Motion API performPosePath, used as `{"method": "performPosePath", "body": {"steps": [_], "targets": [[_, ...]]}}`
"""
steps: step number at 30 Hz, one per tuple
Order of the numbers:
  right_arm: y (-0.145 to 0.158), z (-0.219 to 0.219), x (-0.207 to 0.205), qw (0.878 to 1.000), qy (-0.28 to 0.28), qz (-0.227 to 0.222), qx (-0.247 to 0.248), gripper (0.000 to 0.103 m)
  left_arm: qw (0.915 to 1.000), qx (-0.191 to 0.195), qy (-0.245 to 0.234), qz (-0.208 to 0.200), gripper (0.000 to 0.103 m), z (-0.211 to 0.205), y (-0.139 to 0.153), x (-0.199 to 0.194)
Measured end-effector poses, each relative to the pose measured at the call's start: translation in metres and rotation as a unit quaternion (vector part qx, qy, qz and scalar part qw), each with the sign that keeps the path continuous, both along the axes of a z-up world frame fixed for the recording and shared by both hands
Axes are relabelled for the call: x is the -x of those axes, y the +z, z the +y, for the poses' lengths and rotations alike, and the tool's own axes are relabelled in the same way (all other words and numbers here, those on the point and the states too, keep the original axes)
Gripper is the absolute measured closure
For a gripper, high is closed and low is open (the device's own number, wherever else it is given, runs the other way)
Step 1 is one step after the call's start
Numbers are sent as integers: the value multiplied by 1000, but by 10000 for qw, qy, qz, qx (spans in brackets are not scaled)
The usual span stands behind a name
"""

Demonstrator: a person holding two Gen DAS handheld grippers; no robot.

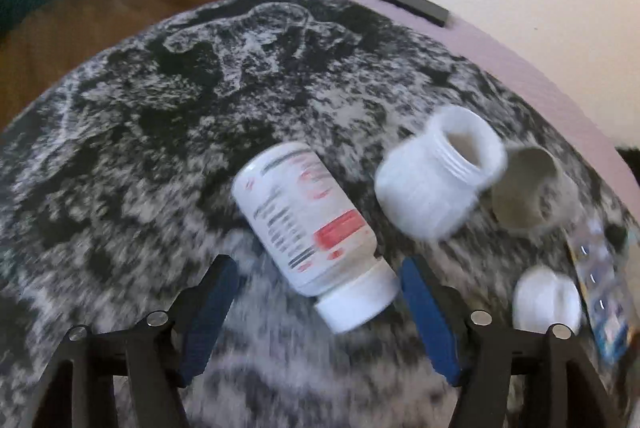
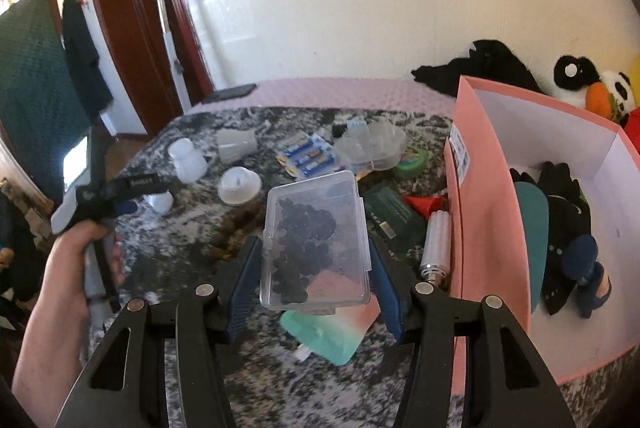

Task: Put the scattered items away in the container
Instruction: 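Grasp the white pill bottle with the left gripper while the right holds the bead box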

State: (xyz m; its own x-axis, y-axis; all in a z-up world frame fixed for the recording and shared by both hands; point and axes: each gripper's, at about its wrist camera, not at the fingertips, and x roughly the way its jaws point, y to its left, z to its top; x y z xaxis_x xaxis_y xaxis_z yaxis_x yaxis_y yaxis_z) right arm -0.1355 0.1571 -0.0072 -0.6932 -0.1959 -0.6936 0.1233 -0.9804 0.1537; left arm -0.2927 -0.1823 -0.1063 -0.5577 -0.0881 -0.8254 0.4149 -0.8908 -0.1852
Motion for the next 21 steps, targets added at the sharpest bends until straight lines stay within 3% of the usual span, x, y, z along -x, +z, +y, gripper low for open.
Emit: {"method": "performPosePath", "body": {"steps": [2, 5, 6, 14, 19, 21], "targets": [[-4, 4, 6, 10000, -28, -67, 41, 47, 10000, 92, 10, -34, 54, -2, -6, 7], [-6, 4, 8, 9999, -6, -91, 78, 47, 9996, 198, -176, 20, 58, 3, -5, 1], [-5, 2, 7, 9999, 10, -82, 76, 47, 9995, 214, -231, 37, 64, 5, -3, -1], [13, -17, -18, 9996, 226, 189, 53, 47, 9943, 312, -852, 554, 65, 37, 62, -79], [27, -29, -42, 9988, 321, 376, 18, 47, 9799, 1007, -1354, 1062, 65, 87, 110, -143], [31, -32, -50, 9985, 332, 425, 0, 47, 9758, 1098, -1489, 1164, 65, 100, 120, -167]]}}
